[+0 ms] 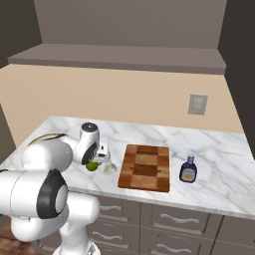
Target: Open the cabinet. Place the bowl and condiment on the counter. Then place the lime and garlic on the cutting board.
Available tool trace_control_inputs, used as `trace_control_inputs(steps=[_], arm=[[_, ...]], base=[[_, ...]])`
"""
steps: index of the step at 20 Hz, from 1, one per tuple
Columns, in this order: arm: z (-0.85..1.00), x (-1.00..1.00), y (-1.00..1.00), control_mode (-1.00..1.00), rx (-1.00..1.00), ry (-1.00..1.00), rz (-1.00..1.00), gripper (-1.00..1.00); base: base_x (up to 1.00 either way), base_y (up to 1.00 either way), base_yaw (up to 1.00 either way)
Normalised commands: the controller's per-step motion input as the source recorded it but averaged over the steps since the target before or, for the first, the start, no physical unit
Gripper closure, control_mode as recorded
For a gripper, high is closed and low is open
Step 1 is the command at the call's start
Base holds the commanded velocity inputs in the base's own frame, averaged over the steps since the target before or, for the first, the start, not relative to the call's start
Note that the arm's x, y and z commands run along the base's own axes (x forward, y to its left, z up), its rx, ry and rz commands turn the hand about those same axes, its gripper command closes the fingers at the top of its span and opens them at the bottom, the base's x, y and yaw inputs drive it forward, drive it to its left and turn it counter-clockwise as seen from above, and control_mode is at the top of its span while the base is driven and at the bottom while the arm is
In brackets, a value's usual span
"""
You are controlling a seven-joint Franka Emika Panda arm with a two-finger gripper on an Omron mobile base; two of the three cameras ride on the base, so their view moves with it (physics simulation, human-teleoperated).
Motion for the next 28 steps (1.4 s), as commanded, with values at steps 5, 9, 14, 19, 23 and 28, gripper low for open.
trace_control_inputs(steps=[5, 9, 14, 19, 23, 28], arm=[[-0.17, 0.08, 0.00, -1.00, 0.00, 0.00, 0.00, -1.00], [0.00, 0.01, 0.00, -1.00, 0.00, 0.00, 0.00, -1.00], [0.00, 0.00, 0.00, -1.00, 0.00, 0.00, 0.00, 1.00], [0.00, 0.00, 0.00, -1.00, 0.00, 0.00, 0.00, 1.00], [0.42, 0.00, 0.00, -1.00, 0.00, 0.00, 0.00, 1.00], [0.74, 0.00, -0.07, -1.00, 0.00, 0.00, 0.00, 1.00]], base=[[0.00, 0.00, 0.00], [0.00, 0.00, 0.00], [0.00, 0.00, 0.00], [0.00, 0.00, 0.00], [0.00, 0.00, 0.00], [0.00, 0.00, 0.00]])
